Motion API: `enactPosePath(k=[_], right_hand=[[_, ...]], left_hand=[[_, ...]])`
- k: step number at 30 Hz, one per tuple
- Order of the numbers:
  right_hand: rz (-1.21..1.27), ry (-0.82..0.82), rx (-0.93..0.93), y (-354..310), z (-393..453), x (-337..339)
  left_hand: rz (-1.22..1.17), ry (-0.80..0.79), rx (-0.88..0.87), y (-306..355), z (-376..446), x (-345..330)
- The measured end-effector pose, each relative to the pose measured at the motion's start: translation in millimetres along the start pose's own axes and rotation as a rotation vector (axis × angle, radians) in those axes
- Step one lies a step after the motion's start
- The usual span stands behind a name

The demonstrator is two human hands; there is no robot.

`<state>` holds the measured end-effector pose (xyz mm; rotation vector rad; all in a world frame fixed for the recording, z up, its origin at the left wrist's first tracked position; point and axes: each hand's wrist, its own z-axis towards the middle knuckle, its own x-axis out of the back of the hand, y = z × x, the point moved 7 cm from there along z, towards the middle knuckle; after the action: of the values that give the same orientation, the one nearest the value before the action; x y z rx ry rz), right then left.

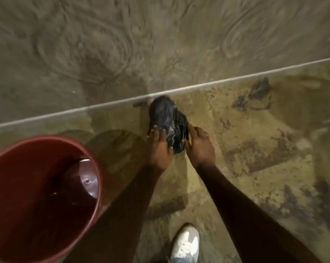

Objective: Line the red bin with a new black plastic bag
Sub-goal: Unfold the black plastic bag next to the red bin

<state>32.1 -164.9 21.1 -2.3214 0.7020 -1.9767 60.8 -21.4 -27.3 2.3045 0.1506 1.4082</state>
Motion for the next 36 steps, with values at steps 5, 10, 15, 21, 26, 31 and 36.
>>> enactPosePath(k=[5, 10, 15, 21, 26, 31, 36], right_hand=[[0.100, 0.007, -0.302, 28, 19, -77], [0.148, 0.016, -0.382, 38, 32, -109], [0.081, 0.144, -0.269, 17, 33, -74], [0.069, 0.196, 0.118, -54, -6, -7], [0.313, 0.004, 0.396, -124, -73, 26], [0.835, 0.034, 0.011, -144, -110, 57], [1.262, -0.127, -0.280, -201, -132, 42]], left_hand=[[-0.049, -0.017, 0.005, -15, 17, -71], [-0.137, -0.067, 0.035, -26, 19, -94], [-0.393, -0.059, 0.054, -25, 10, -65], [-1.193, 0.043, 0.276, -15, -10, 22], [-1.253, 0.158, 0.446, -36, -48, 87], [-1.227, 0.128, 0.452, -73, -102, 138], [-1.533, 0.042, 0.362, -94, -161, 171]])
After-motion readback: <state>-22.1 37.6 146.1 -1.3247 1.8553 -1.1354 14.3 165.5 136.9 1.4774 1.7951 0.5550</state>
